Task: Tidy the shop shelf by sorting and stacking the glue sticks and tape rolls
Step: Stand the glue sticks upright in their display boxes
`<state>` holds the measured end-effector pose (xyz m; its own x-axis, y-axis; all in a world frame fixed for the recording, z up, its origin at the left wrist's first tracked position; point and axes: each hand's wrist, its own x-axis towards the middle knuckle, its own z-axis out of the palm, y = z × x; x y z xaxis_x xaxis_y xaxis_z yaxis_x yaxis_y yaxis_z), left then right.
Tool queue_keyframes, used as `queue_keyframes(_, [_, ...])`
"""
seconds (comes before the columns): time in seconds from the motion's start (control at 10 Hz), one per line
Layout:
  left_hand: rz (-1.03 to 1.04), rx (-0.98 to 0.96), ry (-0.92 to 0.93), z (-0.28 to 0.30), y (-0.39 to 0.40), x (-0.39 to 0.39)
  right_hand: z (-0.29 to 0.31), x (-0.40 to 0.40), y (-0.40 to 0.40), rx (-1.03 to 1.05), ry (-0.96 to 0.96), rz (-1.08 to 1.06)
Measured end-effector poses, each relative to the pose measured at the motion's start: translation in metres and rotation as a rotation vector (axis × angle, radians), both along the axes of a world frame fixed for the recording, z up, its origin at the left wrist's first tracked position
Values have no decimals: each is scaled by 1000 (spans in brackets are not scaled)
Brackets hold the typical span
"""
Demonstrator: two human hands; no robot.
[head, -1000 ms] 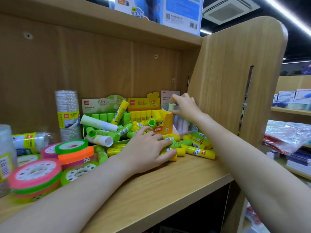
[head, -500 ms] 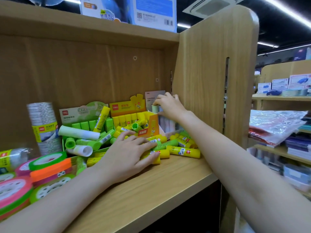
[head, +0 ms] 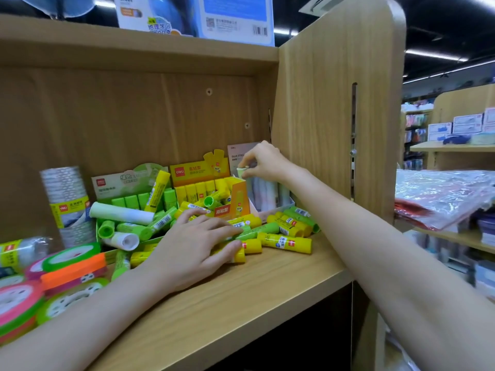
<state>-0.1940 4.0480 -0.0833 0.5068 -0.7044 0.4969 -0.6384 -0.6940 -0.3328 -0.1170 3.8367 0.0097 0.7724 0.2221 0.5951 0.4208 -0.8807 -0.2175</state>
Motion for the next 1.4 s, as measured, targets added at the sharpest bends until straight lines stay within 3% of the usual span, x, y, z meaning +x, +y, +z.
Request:
queue_keyframes(0.4, [-4,-9,48,7,0,-5,4,-3,-8,87,78,71])
queue_keyframes(0.5, [-75,-44,-103,1,1,-2,5,-5,-7,101,82,71])
queue_keyframes(0.7, [-112,-90,-72,6,-2,-12,7,-8,-9,-24,67,15])
queue_keyframes(0.9, [-92,-75,-64,8,-2,-15,1,-13,2,-209,-59,-157])
queue_keyframes(1.2, [-50,-53,-78,10,-4,-18,-6,-23,-8,-113,15,-36])
queue_keyframes(1.4, [145,-138,9,18,-51,-21,-15,-29,-12,-111,-35,-50])
